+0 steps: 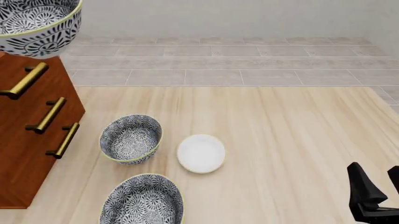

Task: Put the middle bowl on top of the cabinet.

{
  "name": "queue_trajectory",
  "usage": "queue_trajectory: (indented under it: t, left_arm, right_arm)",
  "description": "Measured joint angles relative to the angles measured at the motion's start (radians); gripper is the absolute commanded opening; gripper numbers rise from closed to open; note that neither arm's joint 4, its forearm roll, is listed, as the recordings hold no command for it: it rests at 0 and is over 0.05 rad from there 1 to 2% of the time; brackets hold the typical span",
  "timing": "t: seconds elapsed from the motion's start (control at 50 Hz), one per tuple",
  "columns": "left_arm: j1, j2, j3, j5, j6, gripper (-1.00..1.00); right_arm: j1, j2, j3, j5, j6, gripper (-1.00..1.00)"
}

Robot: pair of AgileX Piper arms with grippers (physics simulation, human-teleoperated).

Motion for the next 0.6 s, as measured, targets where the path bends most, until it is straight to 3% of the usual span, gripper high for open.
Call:
queue_trajectory:
  t: [0.6]
  left_arm:
    - [0.131,0.025,-0.048,0.013,-0.024,-1.0]
  right_arm:
    - [-0.004,-0.004,0.0,0.004,0.001,1.0]
